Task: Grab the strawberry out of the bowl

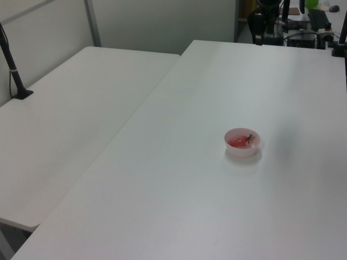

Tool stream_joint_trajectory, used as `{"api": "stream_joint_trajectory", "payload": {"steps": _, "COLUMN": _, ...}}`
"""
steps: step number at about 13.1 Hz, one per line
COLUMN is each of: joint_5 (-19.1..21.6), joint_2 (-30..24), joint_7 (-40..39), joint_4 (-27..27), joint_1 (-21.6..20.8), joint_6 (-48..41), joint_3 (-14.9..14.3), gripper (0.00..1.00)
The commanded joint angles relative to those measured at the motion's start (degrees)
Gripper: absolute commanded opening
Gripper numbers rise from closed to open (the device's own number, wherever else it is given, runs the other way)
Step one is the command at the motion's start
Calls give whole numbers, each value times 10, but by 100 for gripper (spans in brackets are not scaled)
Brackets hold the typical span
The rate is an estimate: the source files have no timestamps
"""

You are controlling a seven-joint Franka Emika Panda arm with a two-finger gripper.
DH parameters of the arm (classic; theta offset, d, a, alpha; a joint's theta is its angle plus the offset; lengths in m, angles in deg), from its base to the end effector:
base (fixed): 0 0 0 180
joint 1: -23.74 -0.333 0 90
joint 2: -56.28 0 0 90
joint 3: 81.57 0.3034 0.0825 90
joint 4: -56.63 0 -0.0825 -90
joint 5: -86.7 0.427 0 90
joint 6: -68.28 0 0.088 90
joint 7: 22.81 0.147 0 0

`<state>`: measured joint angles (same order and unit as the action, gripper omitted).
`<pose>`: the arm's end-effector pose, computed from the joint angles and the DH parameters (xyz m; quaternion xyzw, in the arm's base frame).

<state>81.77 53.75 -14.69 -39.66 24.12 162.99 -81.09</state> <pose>0.5910 -0.0109 0.5491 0.9968 -0.0667 0.0113 0.0424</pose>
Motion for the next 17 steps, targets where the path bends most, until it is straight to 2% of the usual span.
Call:
{"api": "stream_joint_trajectory", "payload": {"steps": 1, "joint_5": 7, "joint_2": -3, "joint_7": -10, "joint_4": 5, "joint_1": -12, "joint_6": -8, "joint_3": -11, "gripper": 100}}
{"api": "stream_joint_trajectory", "payload": {"steps": 11, "joint_5": 6, "joint_2": -4, "joint_7": -19, "joint_4": 11, "joint_1": -11, "joint_6": -14, "joint_3": -16, "gripper": 100}}
{"api": "stream_joint_trajectory", "payload": {"steps": 13, "joint_5": 7, "joint_2": -4, "joint_7": -62, "joint_4": 13, "joint_1": -11, "joint_6": -17, "joint_3": -25, "gripper": 100}}
{"api": "stream_joint_trajectory", "payload": {"steps": 17, "joint_5": 8, "joint_2": 1, "joint_7": -243, "joint_4": 8, "joint_1": -12, "joint_6": -60, "joint_3": -29, "gripper": 100}}
